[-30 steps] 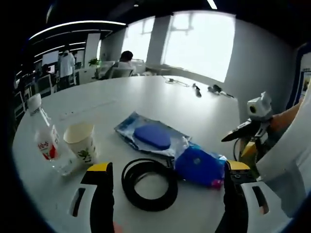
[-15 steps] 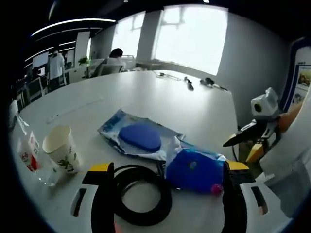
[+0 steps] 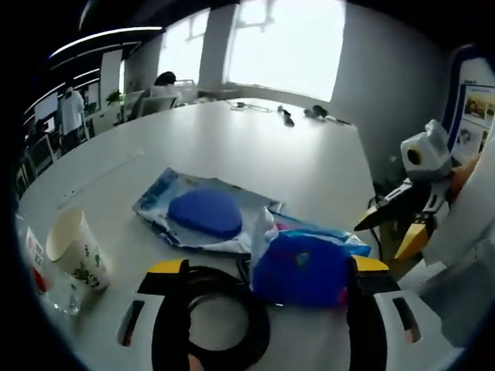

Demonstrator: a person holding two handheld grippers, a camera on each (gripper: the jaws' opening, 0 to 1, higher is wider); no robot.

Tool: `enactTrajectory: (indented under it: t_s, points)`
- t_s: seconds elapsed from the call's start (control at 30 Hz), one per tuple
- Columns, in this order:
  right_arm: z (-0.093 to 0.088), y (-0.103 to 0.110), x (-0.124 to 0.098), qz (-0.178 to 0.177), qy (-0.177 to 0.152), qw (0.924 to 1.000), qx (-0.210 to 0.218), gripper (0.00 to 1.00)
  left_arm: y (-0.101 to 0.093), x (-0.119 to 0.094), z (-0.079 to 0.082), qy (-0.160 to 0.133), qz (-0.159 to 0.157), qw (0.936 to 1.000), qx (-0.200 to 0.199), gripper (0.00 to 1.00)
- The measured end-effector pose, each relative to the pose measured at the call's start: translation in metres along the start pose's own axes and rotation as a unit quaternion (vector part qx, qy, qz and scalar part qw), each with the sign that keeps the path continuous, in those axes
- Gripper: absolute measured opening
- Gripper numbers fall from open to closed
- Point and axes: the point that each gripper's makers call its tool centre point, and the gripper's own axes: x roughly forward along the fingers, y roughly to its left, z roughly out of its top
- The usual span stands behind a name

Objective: Arrange the tabletop items into an orderly group along one side of the table until the central work area is clear of visible clutter.

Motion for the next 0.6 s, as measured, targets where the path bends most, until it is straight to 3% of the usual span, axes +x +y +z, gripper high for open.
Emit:
enactTrajectory:
  t_s: [0.13,0.3,0.43,0.53,0.6]
  points:
    - [0.0,0.003,0.003,0.0,-0.002,0.9999,0.015,0.59,0.001,0.002,0.0,0.003,0.001,1.0,0.001,0.73]
    - [0.004,0.005,0.009,-0.013,-0.008,0.9998,0.009,0.55,0.004,0.002,-0.006,0.02,0.007,0.9995,0.024,0.53]
    - [0.006,0.008,0.012,-0.016,-0.016,0.9991,0.036,0.45,0.003,0.004,-0.006,0.023,0.006,0.9994,0.024,0.45]
    - [0.004,0.012,0.016,-0.015,-0.01,0.9991,0.037,0.34,0.002,0.005,-0.008,0.028,0.003,0.9992,0.03,0.31]
    - [0.002,0.012,0.018,-0.017,-0.007,0.9993,0.034,0.33,0.003,0.004,-0.009,0.032,0.003,0.9991,0.029,0.19]
